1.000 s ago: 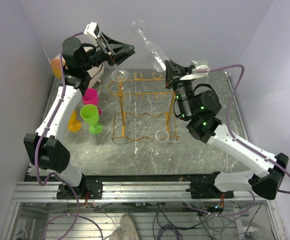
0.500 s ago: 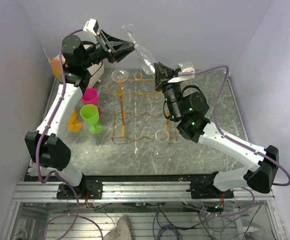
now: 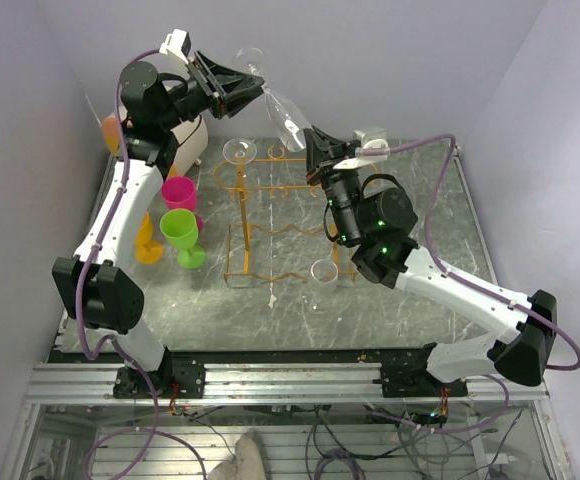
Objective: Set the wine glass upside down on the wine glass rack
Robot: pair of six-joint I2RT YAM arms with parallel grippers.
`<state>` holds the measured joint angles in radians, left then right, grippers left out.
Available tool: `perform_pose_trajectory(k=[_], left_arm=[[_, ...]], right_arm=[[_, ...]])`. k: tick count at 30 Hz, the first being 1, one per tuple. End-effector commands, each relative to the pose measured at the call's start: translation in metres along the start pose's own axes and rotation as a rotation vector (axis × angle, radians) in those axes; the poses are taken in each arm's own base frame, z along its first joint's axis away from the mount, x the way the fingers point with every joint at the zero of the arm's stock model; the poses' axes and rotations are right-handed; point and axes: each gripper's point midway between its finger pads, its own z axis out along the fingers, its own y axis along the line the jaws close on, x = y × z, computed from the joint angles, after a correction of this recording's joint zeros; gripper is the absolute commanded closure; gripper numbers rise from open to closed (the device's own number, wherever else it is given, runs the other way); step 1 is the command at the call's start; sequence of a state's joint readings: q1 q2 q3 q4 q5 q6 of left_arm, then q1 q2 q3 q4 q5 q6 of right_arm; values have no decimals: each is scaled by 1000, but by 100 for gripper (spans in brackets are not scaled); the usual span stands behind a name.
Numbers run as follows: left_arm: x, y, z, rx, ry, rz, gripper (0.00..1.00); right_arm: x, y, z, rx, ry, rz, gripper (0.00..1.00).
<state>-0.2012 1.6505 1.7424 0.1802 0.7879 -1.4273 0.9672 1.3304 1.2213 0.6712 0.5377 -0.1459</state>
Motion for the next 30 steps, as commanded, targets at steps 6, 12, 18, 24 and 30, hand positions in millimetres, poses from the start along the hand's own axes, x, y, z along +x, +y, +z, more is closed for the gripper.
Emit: perform_pose_trajectory(k=[6, 12, 18, 24, 30], left_arm=[[-11, -7, -1, 17, -28, 40, 66], [-13, -9, -2, 13, -35, 55, 65], [-13, -9, -3, 18, -37, 45, 65], [-12, -9, -3, 16, -38, 32, 74], [-13, -12, -5, 27, -31, 62, 93]], right_arm=[[-29, 11, -3, -21, -61, 66, 100], [-25, 23, -5, -36, -55, 71, 100], [-16, 31, -8, -14, -51, 42, 100], [-4, 35, -9, 68, -41, -26, 100], [3, 38, -11, 72, -34, -36, 100]])
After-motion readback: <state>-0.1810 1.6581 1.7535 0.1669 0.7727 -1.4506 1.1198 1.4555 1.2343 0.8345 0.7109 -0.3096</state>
